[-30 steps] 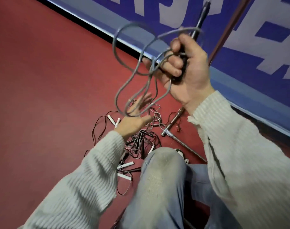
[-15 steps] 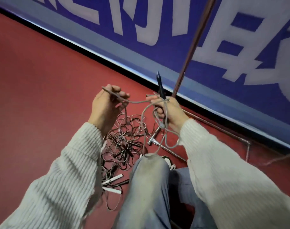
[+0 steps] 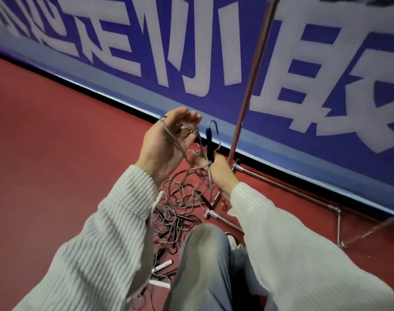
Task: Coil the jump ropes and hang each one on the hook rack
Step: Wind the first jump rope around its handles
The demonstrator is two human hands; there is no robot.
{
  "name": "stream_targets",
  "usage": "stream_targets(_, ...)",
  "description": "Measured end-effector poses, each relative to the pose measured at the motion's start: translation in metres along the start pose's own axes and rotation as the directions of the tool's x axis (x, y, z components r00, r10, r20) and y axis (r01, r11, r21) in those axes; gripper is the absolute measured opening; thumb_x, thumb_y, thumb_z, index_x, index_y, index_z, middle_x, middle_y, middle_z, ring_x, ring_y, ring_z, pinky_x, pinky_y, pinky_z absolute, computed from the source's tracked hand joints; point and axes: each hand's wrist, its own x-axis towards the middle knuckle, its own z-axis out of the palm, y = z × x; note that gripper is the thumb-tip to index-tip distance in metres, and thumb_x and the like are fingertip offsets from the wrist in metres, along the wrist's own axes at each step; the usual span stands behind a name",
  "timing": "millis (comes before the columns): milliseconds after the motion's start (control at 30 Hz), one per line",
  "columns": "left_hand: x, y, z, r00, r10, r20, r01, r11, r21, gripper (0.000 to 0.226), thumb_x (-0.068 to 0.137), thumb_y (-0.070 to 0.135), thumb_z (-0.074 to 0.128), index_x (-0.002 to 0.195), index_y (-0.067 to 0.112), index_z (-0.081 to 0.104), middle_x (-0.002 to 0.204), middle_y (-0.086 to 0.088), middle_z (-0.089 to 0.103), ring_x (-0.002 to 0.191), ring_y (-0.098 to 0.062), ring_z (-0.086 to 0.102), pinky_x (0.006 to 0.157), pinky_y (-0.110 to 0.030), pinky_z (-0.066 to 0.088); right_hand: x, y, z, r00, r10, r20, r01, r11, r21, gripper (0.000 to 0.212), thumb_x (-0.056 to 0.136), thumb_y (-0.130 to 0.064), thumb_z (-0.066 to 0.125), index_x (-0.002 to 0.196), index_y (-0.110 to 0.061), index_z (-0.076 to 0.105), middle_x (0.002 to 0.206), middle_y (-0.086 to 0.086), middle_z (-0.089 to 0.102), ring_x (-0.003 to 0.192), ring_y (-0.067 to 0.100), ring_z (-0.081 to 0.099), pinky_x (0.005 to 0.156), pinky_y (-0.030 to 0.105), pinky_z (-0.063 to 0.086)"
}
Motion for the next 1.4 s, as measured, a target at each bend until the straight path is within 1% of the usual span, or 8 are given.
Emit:
stream_targets(167,-0.013,-0.005,-0.028,0.932,0.271,-0.242,-0.117,0.854,0.506,0.059,0.089,-0.018,0.035,0.134,0.015,0.056,0.135,-0.006,0.062,0.129,-0.017,0.058,0.101,-0.028,0.047,-0.033,-0.075,-0.033,0.997,-0.078,-0.014,0.079,0.952,0.294,0.031,0.101,-0.025,0.062,0.075,-0.009,0.068,0.047,-0.005,0.048,0.036,0.004,0.039,0.044,0.018,0.038)
stream_targets(400,-0.061,-0.102,-0.033,0.946,-0.321,-0.040,0.224,0.561,0.797,0.082,0.081,0.003,0.072,0.152,0.018,0.035,0.146,0.002,0.046,0.127,-0.011,0.054,0.096,-0.026,0.048,-0.084,-0.152,-0.070,0.993,-0.117,-0.025,0.110,0.808,0.579,0.034,0.103,-0.030,0.056,0.076,-0.010,0.063,0.047,-0.007,0.031,0.034,0.002,0.028,0.039,0.014,0.025)
stream_targets(533,-0.070,-0.139,0.002,0.994,-0.105,-0.010,0.074,0.625,0.777,0.005,0.102,0.008,0.058,0.106,0.010,0.058,0.088,0.003,0.062,0.066,0.000,0.064,0.059,-0.010,0.047,-0.112,-0.166,-0.087,0.984,-0.180,0.011,0.128,0.740,0.660,0.037,0.104,-0.028,0.054,0.074,-0.009,0.064,0.043,-0.006,0.034,0.032,0.004,0.031,0.041,0.017,0.040)
stream_targets(733,-0.028,-0.121,-0.035,0.893,-0.009,-0.451,0.293,0.771,0.565,0.032,0.107,0.013,0.037,0.075,0.015,0.040,0.063,-0.007,0.037,0.035,-0.013,0.038,0.035,-0.016,0.037,-0.107,-0.109,-0.158,0.952,0.046,-0.303,-0.041,0.999,0.023,0.026,0.087,-0.029,0.081,0.075,-0.014,0.063,0.055,-0.001,0.042,0.045,0.013,0.038,0.049,0.026,0.039)
stream_targets(900,0.028,-0.036,-0.113,0.622,0.090,-0.778,0.237,0.925,0.296,0.016,0.097,0.005,0.040,0.094,0.006,0.056,0.076,-0.010,0.053,0.055,-0.019,0.054,0.044,-0.023,0.046,-0.107,-0.027,-0.241,0.874,0.310,-0.373,-0.469,0.737,-0.487,0.032,0.083,-0.028,0.081,0.085,-0.011,0.054,0.060,0.005,0.056,0.055,0.023,0.054,0.057,0.033,0.045)
stream_targets(1000,0.109,-0.014,-0.213,0.701,0.058,-0.711,0.377,0.816,0.439,0.031,0.098,0.023,0.055,0.109,-0.004,0.066,0.112,-0.033,0.063,0.094,-0.035,0.068,0.064,-0.022,0.055,-0.107,0.002,-0.276,0.809,0.373,-0.454,-0.560,0.722,-0.406,0.021,0.092,-0.011,0.070,0.097,-0.007,0.050,0.060,0.007,0.059,0.046,0.016,0.057,0.050,0.029,0.047)
stream_targets(1233,0.064,0.006,-0.055,0.889,-0.039,-0.456,0.331,0.742,0.582,0.023,0.104,0.021,0.045,0.083,0.015,0.053,0.071,-0.002,0.057,0.032,-0.004,0.028,0.036,-0.011,0.026,-0.119,-0.010,-0.288,0.739,0.477,-0.476,-0.670,0.448,-0.592,0.020,0.099,-0.018,0.050,0.108,-0.005,0.064,0.105,0.015,0.067,0.078,0.027,0.066,0.060,0.023,0.042)
stream_targets(1400,0.042,-0.007,0.013,0.921,-0.343,-0.186,0.386,0.721,0.575,0.019,0.105,0.016,0.044,0.095,0.012,0.058,0.075,-0.002,0.052,0.044,-0.005,0.036,0.039,-0.015,0.035,-0.136,-0.022,-0.262,0.859,0.392,-0.328,-0.500,0.781,-0.374,0.018,0.099,-0.013,0.054,0.113,-0.009,0.063,0.063,-0.001,0.066,0.040,0.013,0.038,0.039,0.020,0.029)
